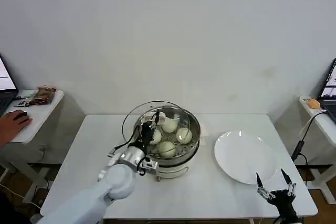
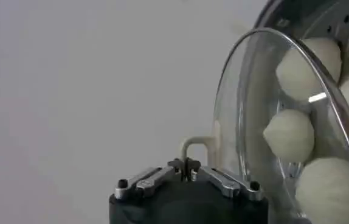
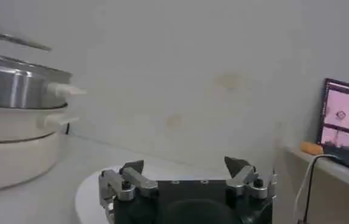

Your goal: Take steamed baozi put them in steamer then cover it.

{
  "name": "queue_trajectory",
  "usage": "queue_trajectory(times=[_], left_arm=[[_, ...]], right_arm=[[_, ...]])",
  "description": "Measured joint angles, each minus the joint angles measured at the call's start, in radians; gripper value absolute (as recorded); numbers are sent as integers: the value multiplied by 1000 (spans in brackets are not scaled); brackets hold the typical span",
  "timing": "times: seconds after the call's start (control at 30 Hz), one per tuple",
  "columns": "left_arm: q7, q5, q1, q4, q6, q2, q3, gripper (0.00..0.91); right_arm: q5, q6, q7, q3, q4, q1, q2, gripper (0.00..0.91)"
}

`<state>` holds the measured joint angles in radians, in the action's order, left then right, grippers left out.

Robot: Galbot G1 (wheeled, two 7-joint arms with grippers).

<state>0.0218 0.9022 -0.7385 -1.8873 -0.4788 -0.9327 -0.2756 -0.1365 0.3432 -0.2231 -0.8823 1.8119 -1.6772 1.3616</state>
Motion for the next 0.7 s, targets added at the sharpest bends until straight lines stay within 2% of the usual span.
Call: queue_trajectory(times=[0.7], left_arm=[[6,14,40,26,-70,-61,-84,0]], right_arm=[[-3,2,0,-4,-5,3,0,907]])
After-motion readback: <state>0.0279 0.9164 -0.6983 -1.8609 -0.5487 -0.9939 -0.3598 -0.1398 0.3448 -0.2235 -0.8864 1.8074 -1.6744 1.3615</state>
